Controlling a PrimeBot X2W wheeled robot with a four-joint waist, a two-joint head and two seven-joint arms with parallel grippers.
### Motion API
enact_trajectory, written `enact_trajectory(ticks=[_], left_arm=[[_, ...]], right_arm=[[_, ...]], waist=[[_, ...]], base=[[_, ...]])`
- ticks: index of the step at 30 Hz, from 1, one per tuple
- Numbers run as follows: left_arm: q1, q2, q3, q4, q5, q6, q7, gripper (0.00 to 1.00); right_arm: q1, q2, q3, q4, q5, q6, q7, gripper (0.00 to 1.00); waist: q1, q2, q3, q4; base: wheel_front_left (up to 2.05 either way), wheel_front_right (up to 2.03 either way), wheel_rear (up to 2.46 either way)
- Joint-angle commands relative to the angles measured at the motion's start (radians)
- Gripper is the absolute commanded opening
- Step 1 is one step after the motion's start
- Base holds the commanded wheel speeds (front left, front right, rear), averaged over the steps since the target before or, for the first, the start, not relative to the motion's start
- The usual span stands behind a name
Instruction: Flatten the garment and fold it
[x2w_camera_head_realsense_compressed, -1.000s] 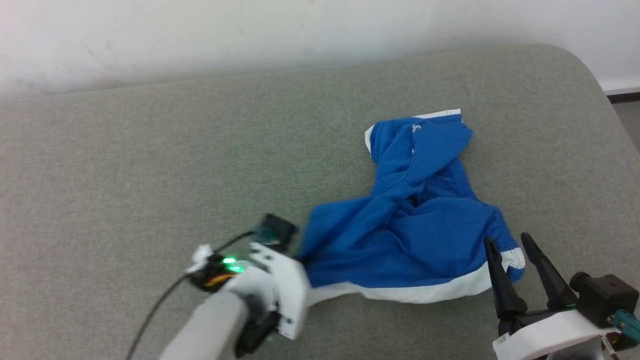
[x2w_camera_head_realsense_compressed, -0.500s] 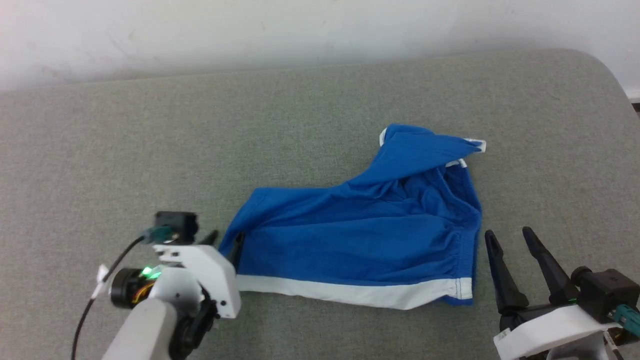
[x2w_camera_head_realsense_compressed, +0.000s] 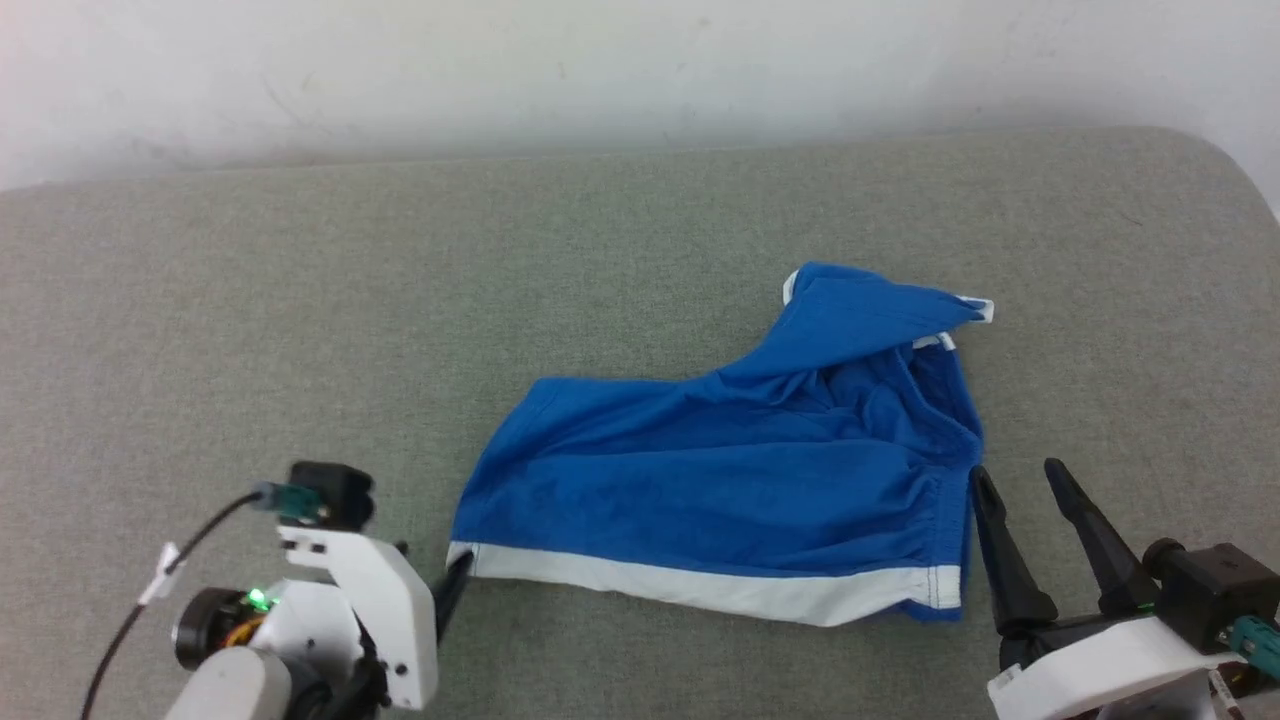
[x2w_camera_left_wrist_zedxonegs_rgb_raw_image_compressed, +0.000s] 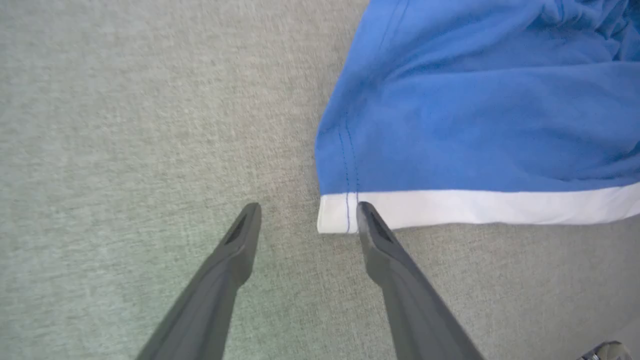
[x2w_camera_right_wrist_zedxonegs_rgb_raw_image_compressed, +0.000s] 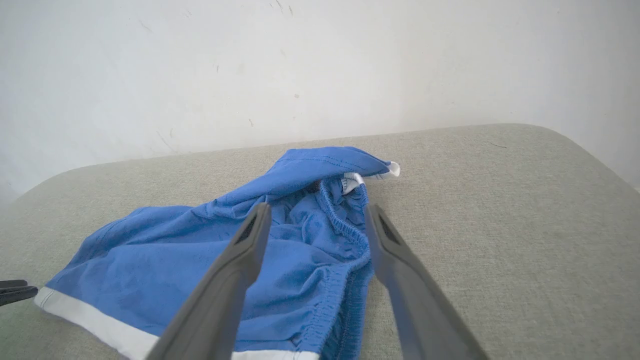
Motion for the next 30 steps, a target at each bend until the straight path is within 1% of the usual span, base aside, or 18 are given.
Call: enact_trajectory(ticks=[1, 4, 10, 12, 13, 15, 18, 21, 23, 26, 28, 30], left_arm=[[0.002, 0.005, -0.024, 0.01, -0.006, -0.019, 0.036, 1.0], [-0.03, 0.0, -0.05, 0.046, 0.008, -0.029, 0.048, 1.0], [-0.095, -0.01, -0.105, 0.127, 0.068, -0.047, 0.032, 1.0], [-0.103, -0.007, -0.146, 0.159, 0.087, -0.069, 0.057, 1.0], [-0.103, -0.005, -0.167, 0.17, 0.096, -0.08, 0.074, 0.78], [-0.095, 0.0, -0.204, 0.184, 0.097, -0.105, 0.118, 0.0], [-0.077, 0.012, -0.231, 0.174, 0.08, -0.124, 0.18, 0.0], [-0.066, 0.025, -0.224, 0.136, 0.068, -0.116, 0.2, 0.0], [-0.064, 0.029, -0.206, 0.101, 0.075, -0.094, 0.174, 0.0], [-0.05, 0.018, -0.163, 0.047, 0.087, -0.043, 0.087, 0.0], [-0.032, 0.014, -0.144, 0.016, 0.096, -0.017, 0.038, 0.0], [-0.016, 0.012, -0.132, -0.014, 0.104, 0.001, 0.002, 0.0]], right_arm=[[-0.009, 0.002, 0.006, -0.007, -0.007, -0.001, 0.003, 1.0], [-0.015, 0.002, 0.01, -0.006, -0.01, -0.001, 0.007, 1.0], [-0.025, 0.002, 0.009, -0.001, -0.012, -0.001, 0.012, 1.0], [-0.026, 0.002, 0.003, 0.002, -0.014, -0.001, 0.014, 1.0], [-0.026, 0.002, -0.003, 0.004, -0.016, -0.001, 0.017, 1.0], [-0.025, 0.002, -0.018, 0.007, -0.018, -0.001, 0.027, 1.0], [-0.019, -0.003, -0.037, 0.021, -0.019, -0.001, 0.086, 1.0], [-0.005, -0.034, -0.026, 0.043, 0.001, -0.001, 0.216, 1.0], [0.002, -0.06, -0.01, 0.058, 0.024, -0.001, 0.319, 1.0], [-0.014, -0.097, 0.01, 0.078, 0.059, -0.001, 0.441, 1.0], [-0.035, -0.112, 0.031, 0.089, 0.082, -0.001, 0.501, 1.0], [-0.064, -0.133, 0.053, 0.109, 0.103, -0.001, 0.538, 1.0]], waist=[[0.0001, 0.0, 0.01, -0.005], [0.0001, 0.0, 0.029, -0.014], [0.0001, 0.0, 0.057, -0.032], [0.0001, 0.0, 0.06, -0.038], [0.0001, 0.0, 0.06, -0.04], [0.0001, 0.0, 0.057, -0.043], [0.0001, 0.0, 0.047, -0.041], [0.0001, 0.0, 0.037, -0.033], [0.0001, 0.0, 0.033, -0.029], [0.0001, 0.0, 0.027, -0.029], [0.0001, 0.0, 0.025, -0.027], [0.0001, 0.0, 0.028, -0.023]], base=[[0.0, 0.0, 0.0], [0.0, 0.0, 0.0], [0.0, 0.0, 0.0], [0.0, 0.0, 0.0], [0.0, 0.0, 0.0], [0.0, 0.0, 0.0], [0.0, 0.0, 0.0], [0.0, 0.0, 0.0], [0.0, 0.0, 0.0], [0.0, 0.0, 0.0], [0.0, 0.0, 0.0], [0.0, 0.0, 0.0]])
